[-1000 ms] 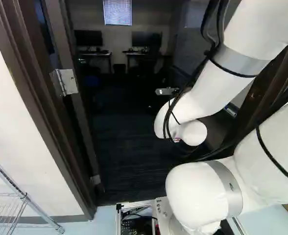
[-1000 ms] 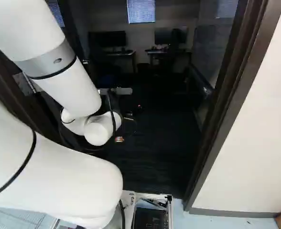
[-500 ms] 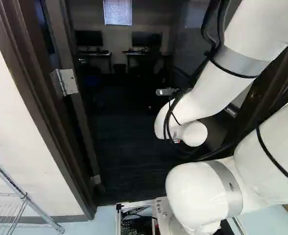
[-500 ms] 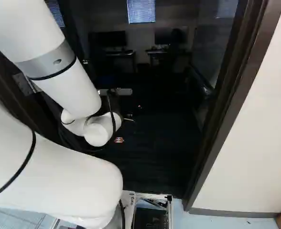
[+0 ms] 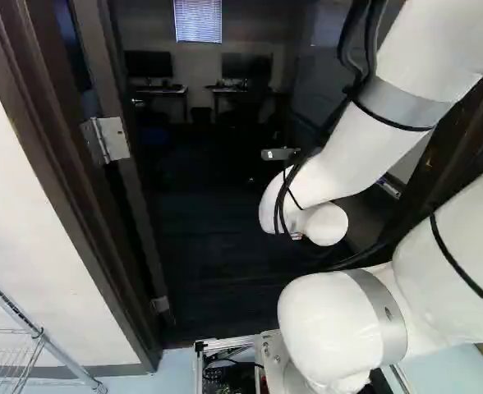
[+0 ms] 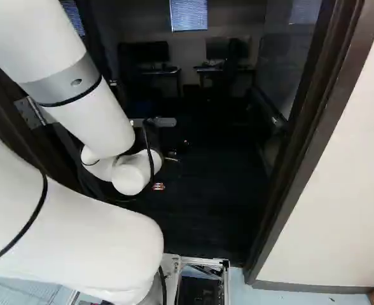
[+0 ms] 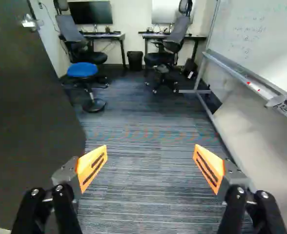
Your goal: Open the door and move inside
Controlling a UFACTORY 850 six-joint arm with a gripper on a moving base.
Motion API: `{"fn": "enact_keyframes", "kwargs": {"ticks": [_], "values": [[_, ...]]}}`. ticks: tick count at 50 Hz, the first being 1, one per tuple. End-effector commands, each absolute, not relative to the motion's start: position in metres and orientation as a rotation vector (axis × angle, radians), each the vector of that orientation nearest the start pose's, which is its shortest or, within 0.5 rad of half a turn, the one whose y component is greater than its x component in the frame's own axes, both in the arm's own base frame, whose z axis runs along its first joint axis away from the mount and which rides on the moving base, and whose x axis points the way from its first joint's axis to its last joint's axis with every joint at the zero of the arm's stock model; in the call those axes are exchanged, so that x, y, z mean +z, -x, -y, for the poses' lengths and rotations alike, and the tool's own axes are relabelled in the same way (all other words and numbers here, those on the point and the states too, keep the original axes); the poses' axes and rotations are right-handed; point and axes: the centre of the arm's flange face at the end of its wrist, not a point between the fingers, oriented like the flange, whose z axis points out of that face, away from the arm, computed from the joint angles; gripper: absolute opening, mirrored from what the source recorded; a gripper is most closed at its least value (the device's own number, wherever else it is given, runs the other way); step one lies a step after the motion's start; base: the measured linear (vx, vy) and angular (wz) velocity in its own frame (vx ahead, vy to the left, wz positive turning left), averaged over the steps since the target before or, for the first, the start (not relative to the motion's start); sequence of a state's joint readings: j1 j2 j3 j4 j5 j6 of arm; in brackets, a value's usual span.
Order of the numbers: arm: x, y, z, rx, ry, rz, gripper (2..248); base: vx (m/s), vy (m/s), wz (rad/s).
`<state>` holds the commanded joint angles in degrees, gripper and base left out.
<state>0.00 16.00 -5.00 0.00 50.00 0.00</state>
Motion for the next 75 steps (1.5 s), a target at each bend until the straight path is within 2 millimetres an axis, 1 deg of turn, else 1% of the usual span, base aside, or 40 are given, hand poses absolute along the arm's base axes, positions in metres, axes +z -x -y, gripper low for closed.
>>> {"fn": "enact_keyframes", "kwargs": {"ticks": [75], "values": [[0.3656, -0.2703, 0.0000, -1.824, 2.558, 0.000, 247, 0.168, 0.005, -0.011]]}}
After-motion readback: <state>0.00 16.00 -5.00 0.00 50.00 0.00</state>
